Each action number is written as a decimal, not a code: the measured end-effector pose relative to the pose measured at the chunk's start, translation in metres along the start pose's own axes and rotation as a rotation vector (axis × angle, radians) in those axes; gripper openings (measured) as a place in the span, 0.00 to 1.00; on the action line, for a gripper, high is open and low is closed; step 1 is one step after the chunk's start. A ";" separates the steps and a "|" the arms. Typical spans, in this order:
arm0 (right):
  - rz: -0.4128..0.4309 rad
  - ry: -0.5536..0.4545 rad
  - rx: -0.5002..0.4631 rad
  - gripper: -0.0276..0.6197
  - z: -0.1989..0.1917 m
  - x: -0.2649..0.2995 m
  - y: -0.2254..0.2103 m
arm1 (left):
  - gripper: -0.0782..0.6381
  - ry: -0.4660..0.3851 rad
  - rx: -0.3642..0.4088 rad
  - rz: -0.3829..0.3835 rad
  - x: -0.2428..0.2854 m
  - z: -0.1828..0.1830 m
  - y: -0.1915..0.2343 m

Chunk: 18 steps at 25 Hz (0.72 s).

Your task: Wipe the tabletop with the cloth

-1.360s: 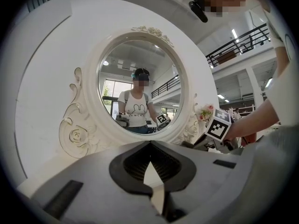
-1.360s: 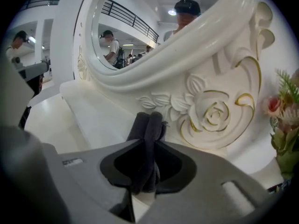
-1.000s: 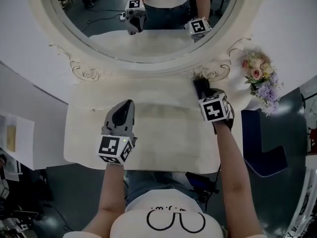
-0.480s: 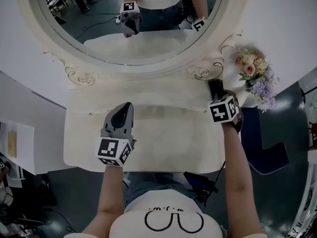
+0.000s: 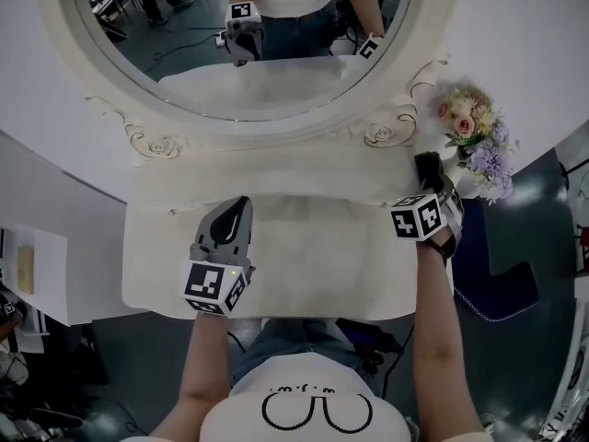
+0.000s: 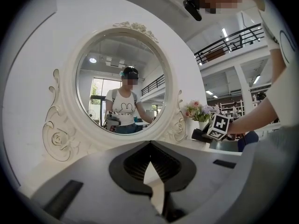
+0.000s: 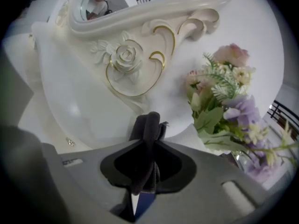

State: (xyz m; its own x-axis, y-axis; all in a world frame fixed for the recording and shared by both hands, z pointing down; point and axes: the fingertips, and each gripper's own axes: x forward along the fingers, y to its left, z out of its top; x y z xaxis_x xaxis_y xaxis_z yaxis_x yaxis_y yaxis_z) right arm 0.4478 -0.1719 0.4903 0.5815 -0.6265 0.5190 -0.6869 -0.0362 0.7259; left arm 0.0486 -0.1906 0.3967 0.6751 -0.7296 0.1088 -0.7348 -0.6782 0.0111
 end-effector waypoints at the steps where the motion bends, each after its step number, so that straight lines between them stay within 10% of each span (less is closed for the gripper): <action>1: -0.011 -0.011 0.027 0.15 -0.002 -0.006 -0.002 | 0.10 -0.003 -0.001 0.001 -0.002 0.001 0.002; 18: 0.098 -0.451 0.490 0.15 0.064 -0.191 -0.018 | 0.11 -0.111 -0.030 0.020 -0.061 0.045 0.031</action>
State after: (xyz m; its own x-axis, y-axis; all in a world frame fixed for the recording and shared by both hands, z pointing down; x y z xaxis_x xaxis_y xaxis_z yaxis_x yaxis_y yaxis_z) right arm 0.3210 -0.1012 0.3496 0.3407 -0.9048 0.2554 -0.9074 -0.2454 0.3411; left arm -0.0126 -0.1712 0.3455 0.6620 -0.7495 -0.0010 -0.7489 -0.6615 0.0403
